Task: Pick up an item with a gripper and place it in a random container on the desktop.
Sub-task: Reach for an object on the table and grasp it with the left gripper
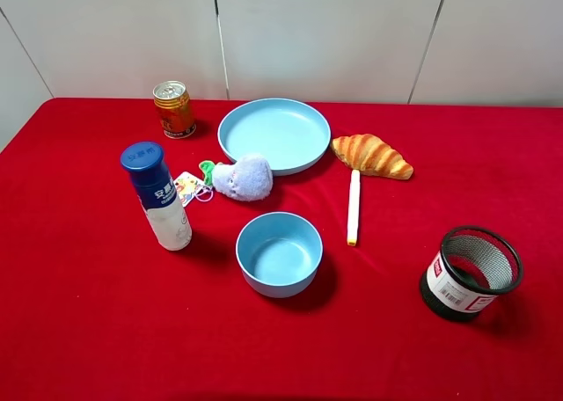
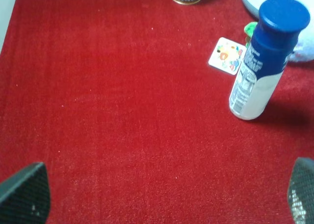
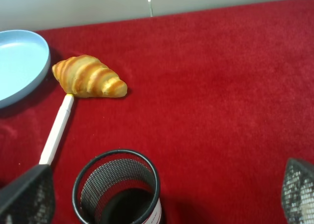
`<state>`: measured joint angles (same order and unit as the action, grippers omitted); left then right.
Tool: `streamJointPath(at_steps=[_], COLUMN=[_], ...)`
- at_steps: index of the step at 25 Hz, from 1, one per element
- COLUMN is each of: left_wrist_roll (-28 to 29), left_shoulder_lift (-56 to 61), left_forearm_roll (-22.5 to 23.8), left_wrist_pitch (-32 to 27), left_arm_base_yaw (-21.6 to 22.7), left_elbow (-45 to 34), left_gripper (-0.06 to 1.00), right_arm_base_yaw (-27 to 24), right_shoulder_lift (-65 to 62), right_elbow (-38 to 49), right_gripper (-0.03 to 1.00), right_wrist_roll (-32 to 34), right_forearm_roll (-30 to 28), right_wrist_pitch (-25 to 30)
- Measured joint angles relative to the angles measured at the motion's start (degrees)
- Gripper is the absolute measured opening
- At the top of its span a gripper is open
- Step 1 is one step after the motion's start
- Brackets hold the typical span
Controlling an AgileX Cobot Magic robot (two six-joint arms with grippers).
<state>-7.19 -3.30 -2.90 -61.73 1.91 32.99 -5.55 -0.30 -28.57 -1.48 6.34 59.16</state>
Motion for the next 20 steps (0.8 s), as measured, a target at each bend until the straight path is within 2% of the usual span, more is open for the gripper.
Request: streamJointPath(at_steps=[13, 20], left_wrist_roll=[-2.4, -2.62], left_shoulder_lift=[-21.75, -30.71], left_forearm_roll=[-0.39, -4.27], left_wrist_pitch=[-4.71, -4.78], left_arm_base_yaw=[-0.07, -0.07], left_elbow=[11.82, 14.84], left_gripper=[0.96, 0.96], right_arm_base_yaw=[0.0, 0.0], right_shoulder_lift=[0.0, 0.0], right_elbow=[0.0, 0.0], right_gripper=[0.69, 0.69], right_wrist_roll=[0.0, 0.0], right_forearm_roll=[0.0, 0.0], right_wrist_pitch=[0.0, 0.0])
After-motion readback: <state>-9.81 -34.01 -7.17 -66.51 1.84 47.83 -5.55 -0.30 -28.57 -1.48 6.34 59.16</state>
